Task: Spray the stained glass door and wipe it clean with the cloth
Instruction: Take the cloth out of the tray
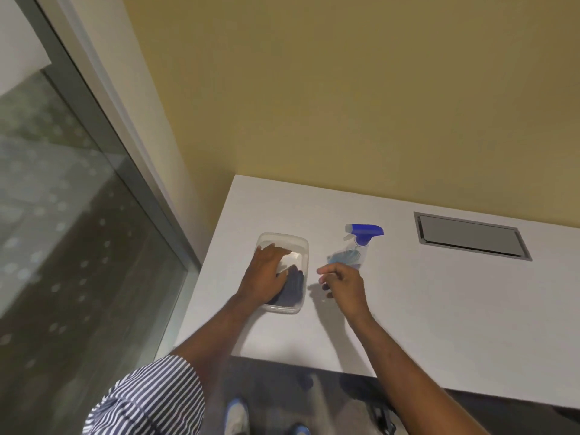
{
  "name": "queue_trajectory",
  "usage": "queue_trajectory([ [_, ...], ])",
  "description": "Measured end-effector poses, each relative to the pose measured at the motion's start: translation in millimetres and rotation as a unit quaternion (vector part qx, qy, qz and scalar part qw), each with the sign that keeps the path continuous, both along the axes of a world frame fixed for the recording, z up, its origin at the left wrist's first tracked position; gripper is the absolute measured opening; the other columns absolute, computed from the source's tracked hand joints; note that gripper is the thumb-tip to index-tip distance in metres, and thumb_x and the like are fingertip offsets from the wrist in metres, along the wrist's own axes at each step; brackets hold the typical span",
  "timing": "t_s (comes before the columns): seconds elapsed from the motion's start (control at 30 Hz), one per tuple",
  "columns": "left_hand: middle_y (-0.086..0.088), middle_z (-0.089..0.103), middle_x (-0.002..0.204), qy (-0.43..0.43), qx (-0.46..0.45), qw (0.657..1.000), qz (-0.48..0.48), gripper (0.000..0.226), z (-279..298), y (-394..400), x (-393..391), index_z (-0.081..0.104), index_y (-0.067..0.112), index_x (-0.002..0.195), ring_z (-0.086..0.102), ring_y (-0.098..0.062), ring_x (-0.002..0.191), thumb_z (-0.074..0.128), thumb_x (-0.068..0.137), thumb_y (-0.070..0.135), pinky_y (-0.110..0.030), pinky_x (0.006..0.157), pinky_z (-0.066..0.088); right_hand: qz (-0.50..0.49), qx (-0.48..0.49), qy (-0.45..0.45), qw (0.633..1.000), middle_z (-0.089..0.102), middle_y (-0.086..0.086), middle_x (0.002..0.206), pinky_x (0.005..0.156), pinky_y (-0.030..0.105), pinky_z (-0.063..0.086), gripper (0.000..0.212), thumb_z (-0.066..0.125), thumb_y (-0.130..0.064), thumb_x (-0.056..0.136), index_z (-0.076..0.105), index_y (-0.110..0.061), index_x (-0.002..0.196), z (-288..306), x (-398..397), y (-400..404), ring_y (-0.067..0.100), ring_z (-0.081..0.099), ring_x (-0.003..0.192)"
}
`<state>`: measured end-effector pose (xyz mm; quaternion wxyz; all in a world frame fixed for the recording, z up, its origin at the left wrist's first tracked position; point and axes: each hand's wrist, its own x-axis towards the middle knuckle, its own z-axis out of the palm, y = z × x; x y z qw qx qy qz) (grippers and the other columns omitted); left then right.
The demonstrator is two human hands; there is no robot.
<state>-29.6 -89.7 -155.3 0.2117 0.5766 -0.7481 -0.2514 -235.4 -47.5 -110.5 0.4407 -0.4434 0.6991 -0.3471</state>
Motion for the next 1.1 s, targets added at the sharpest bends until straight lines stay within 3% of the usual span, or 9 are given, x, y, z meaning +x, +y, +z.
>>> queue_trajectory([
  [0.17,-0.007,0.054,0.148,-0.219,-0.004,0.969,-0.116,0.049,-9,-9,26,0.052,0.015,0.143,0.032,-0.028,0.151,0.057,0.097,0.034,-0.058,0.127,0.001,0.119,0.008,0.248,0.961,0.077,-0.001,0.1,0.078,0.031,0.053,0.019,0.059,-0.017,0.092,0.077,-0.021,0.098,-19,55,-28,0.021,0.069,0.093],
  [0.37,-0.008,0.077,0.106,-0.392,-0.02,0.889,-0.237,0.032,-31,-34,26,0.075,0.014,0.105,0.051,-0.035,0.139,0.059,0.091,0.036,-0.059,0.121,-0.01,0.304,-0.005,0.527,0.793,0.071,0.009,0.114,0.09,0.039,0.045,0.026,0.051,-0.026,0.099,0.071,-0.015,0.111,-41,81,-56,0.029,0.059,0.11],
  [0.5,-0.008,0.072,0.125,-0.438,-0.001,0.857,-0.27,0.051,-31,-43,14,0.07,0.013,0.124,0.031,-0.037,0.151,0.043,0.102,0.049,-0.062,0.119,-0.022,0.348,0.025,0.587,0.73,0.072,0.009,0.118,0.109,0.044,0.032,0.034,0.049,-0.04,0.102,0.072,-0.017,0.11,-57,87,-68,0.028,0.055,0.12],
  [0.6,-0.006,0.075,0.114,-0.383,0.018,0.878,-0.287,0.066,-43,-48,17,0.07,0.009,0.119,0.039,-0.038,0.145,0.036,0.097,0.061,-0.07,0.12,-0.013,0.374,0.042,0.587,0.717,0.072,0.006,0.115,0.122,0.051,0.013,0.037,0.046,-0.043,0.103,0.072,-0.019,0.112,-69,87,-75,0.028,0.054,0.125],
  [0.67,-0.006,0.071,0.072,-0.314,-0.046,0.906,-0.279,0.054,-62,-50,26,0.073,0.007,0.086,0.069,-0.036,0.101,0.04,0.092,0.049,-0.075,0.119,0.002,0.392,0.05,0.592,0.703,0.072,0.004,0.114,0.126,0.058,-0.002,0.039,0.043,-0.044,0.104,0.071,-0.02,0.115,-76,85,-78,0.028,0.053,0.128],
  [0.73,-0.005,0.052,0.05,-0.22,-0.043,0.943,-0.246,0.034,-88,-53,35,0.062,0.009,0.061,0.062,-0.033,0.063,0.055,0.085,0.032,-0.082,0.107,0.025,0.399,0.06,0.599,0.691,0.071,0.004,0.118,0.123,0.063,-0.014,0.042,0.041,-0.049,0.104,0.069,-0.021,0.119,-84,84,-78,0.028,0.05,0.133],
  [0.9,-0.005,0.054,0.05,-0.212,-0.179,0.943,-0.183,0.046,-81,-48,25,0.066,0.01,0.062,0.061,-0.029,0.058,0.043,0.095,0.032,-0.078,0.088,0.047,0.398,0.056,0.563,0.722,0.069,0.005,0.116,0.121,0.064,-0.018,0.04,0.048,-0.049,0.097,0.073,-0.023,0.113,-82,82,-76,0.03,0.049,0.131],
  [1.0,-0.001,0.058,0.051,-0.231,-0.162,0.939,-0.197,0.038,-70,-50,27,0.068,0.016,0.061,0.065,-0.026,0.061,0.052,0.084,0.041,-0.075,0.086,0.05,0.38,0.044,0.539,0.751,0.07,0.007,0.112,0.125,0.06,-0.011,0.038,0.048,-0.044,0.095,0.071,-0.018,0.11,-74,80,-75,0.03,0.052,0.127],
  [1.1,0.001,0.061,0.056,-0.258,-0.099,0.938,-0.21,0.035,-74,-48,31,0.068,0.018,0.062,0.066,-0.026,0.068,0.051,0.08,0.044,-0.073,0.099,0.045,0.373,0.031,0.512,0.773,0.071,0.006,0.11,0.127,0.058,-0.005,0.031,0.049,-0.039,0.096,0.069,-0.018,0.107,-74,78,-73,0.027,0.054,0.124],
])
